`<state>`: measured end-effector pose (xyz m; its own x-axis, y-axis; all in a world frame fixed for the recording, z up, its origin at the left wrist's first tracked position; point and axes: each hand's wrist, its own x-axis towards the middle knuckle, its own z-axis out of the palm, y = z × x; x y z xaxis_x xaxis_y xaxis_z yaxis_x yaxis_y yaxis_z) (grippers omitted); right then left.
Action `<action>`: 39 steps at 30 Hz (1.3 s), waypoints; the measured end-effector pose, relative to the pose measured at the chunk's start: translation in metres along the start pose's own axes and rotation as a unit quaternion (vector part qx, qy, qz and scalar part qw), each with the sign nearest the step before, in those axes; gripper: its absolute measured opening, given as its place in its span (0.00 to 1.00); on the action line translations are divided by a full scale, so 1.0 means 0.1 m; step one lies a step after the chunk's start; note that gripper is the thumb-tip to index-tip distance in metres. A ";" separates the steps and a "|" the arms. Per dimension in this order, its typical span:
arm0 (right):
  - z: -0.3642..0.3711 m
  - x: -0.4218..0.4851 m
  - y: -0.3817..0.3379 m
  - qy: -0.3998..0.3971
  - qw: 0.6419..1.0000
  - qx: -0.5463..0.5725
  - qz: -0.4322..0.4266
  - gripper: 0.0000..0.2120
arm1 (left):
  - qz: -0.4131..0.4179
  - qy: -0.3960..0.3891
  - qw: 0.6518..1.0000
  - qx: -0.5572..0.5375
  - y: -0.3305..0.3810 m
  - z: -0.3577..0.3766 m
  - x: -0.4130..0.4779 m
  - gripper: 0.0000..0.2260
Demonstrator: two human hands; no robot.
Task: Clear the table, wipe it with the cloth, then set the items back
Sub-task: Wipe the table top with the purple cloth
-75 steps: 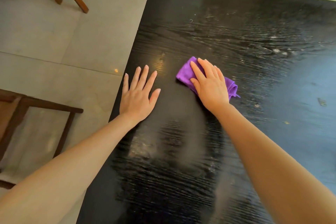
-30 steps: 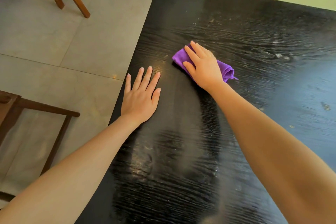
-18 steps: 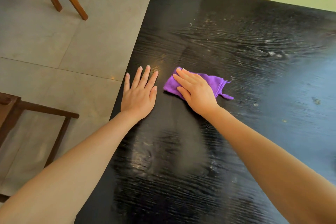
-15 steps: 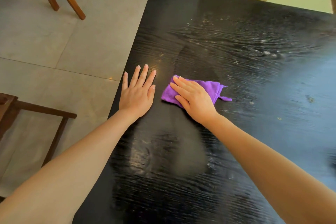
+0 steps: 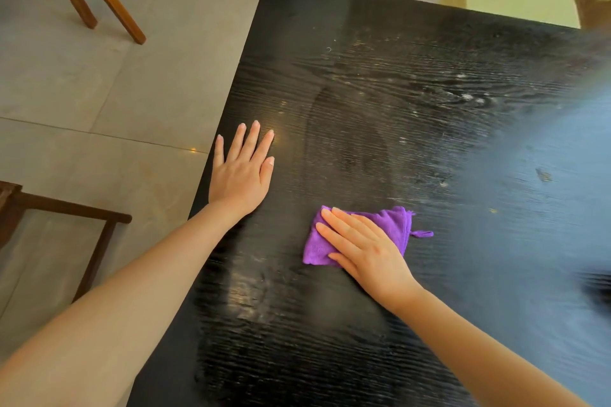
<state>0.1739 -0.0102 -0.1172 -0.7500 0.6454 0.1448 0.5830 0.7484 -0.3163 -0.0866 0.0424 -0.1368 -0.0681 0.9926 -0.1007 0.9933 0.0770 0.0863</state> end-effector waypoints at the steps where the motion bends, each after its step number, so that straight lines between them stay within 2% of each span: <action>1: -0.01 0.00 0.02 0.014 1.000 -0.008 0.006 0.18 | 0.002 0.003 1.000 -0.001 0.01 -0.01 0.01 0.24; 5: -0.05 0.23 0.27 0.066 0.997 0.002 0.050 0.17 | 0.000 0.017 1.000 0.002 0.00 -0.07 0.08 0.24; 12: -0.12 0.62 0.70 0.049 0.991 0.004 0.124 0.19 | 0.004 -0.001 1.000 0.003 0.10 -0.03 0.02 0.24; 17: -0.18 1.33 1.04 0.065 0.973 -0.014 0.220 0.19 | 0.005 0.012 1.000 -0.006 0.18 -0.04 0.02 0.24; 24: 0.00 2.23 1.09 0.094 0.966 -0.027 0.240 0.15 | -0.005 0.024 1.000 0.010 0.13 0.01 0.12 0.24; 27: 0.15 2.17 0.83 0.084 0.974 -0.009 0.212 0.13 | -0.018 0.016 1.000 0.016 0.01 0.04 0.18 0.23; 32: 0.21 1.55 0.30 0.081 0.982 0.065 0.160 0.13 | -0.017 -0.003 1.000 0.012 -0.03 0.09 0.21 0.23; 39: 0.18 0.73 -0.29 0.030 0.978 0.082 0.190 0.16 | -0.010 -0.035 0.999 -0.003 -0.03 0.02 0.12 0.23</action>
<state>0.0971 0.0128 -0.1140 -0.4672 0.8832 0.0411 0.7539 0.4223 -0.5034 -0.0902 0.0543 -0.1403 -0.0817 0.9817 -0.1721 0.9911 0.0982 0.0899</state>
